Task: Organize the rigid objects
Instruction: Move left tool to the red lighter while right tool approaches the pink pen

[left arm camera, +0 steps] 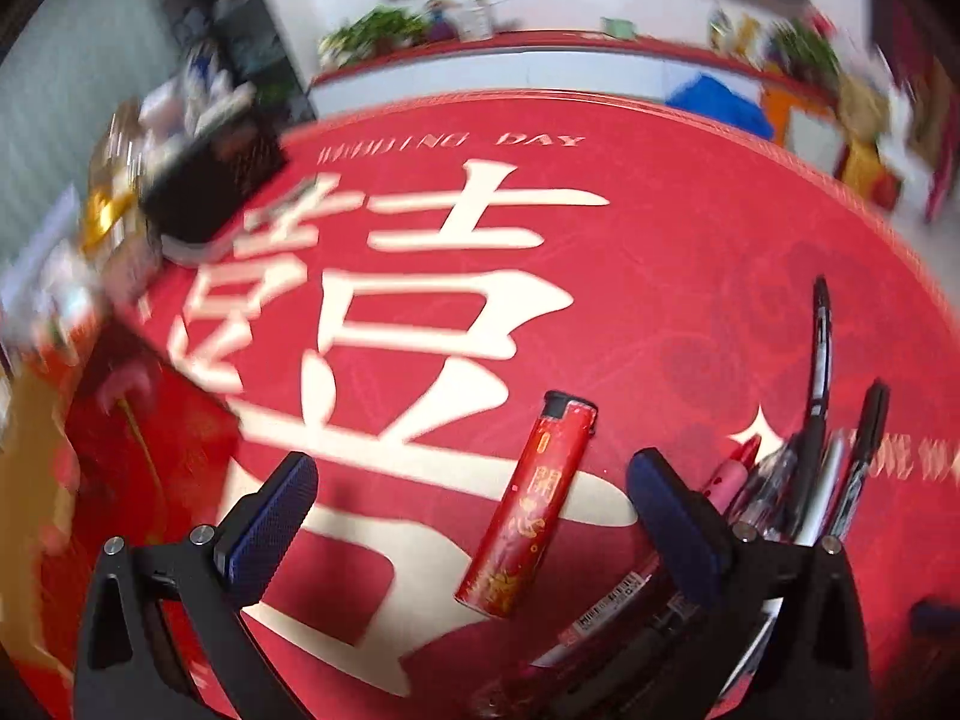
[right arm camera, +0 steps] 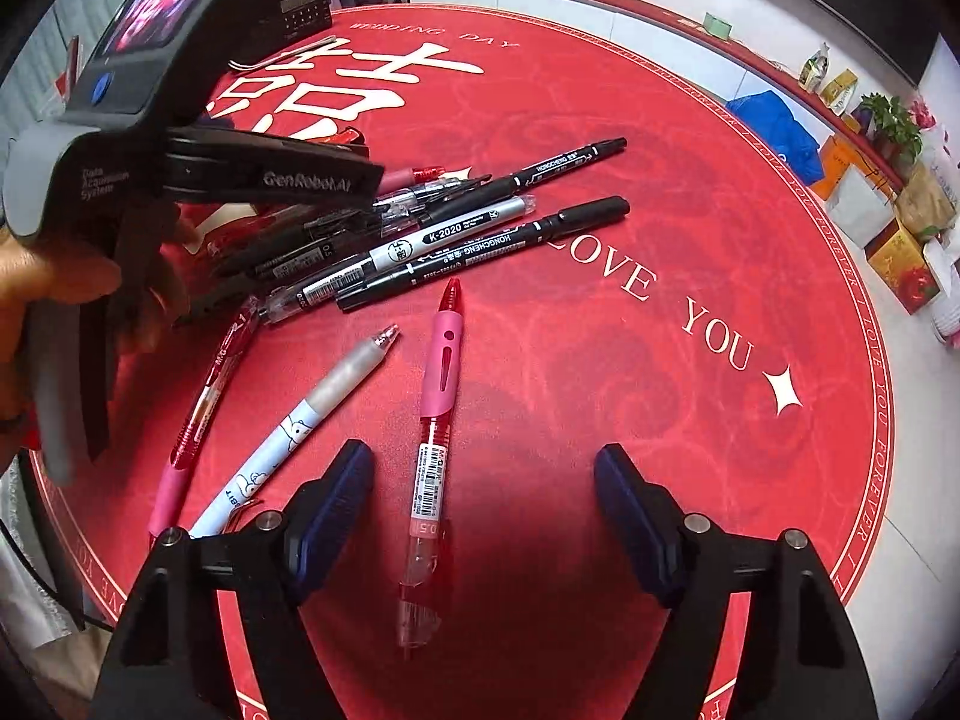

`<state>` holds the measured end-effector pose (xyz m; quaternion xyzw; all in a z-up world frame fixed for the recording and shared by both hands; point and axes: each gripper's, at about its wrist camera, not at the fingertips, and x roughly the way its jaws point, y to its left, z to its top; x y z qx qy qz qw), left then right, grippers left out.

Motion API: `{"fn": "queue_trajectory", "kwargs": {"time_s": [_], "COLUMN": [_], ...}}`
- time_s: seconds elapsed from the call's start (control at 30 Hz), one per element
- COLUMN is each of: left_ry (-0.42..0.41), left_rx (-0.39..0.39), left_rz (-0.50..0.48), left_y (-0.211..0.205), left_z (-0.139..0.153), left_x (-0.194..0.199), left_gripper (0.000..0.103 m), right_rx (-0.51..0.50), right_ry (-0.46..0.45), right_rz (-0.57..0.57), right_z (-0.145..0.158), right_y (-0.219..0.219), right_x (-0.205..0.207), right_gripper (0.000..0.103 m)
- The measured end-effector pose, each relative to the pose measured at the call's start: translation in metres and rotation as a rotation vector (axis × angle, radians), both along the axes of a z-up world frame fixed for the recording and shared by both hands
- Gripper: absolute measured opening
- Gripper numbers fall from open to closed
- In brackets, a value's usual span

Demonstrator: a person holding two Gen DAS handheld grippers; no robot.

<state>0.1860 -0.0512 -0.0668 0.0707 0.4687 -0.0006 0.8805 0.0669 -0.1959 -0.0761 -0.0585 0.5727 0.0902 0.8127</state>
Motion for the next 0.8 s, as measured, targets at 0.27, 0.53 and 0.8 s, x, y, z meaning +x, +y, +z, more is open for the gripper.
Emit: {"fn": "queue_trajectory", "kwargs": {"time_s": [0.27, 0.53, 0.8], "left_ry": [-0.003, -0.019, -0.024], "left_rx": [-0.038, -0.117, -0.121], "left_rz": [-0.054, -0.17, -0.156], "left_y": [0.0, 0.003, 0.003], "left_z": [-0.003, -0.006, -0.005], "left_x": [0.001, -0.004, -0.003], "left_gripper": [0.103, 0.103, 0.103], "right_rx": [-0.001, -0.001, -0.003], "right_ry": [0.009, 0.026, 0.035], "right_rz": [0.0, 0.016, 0.017], "right_z": [-0.001, -0.001, 0.0], "right_y": [0.002, 0.005, 0.007], "right_x": [0.002, 0.002, 0.001], "right_gripper": [0.078, 0.077, 0.074]}}
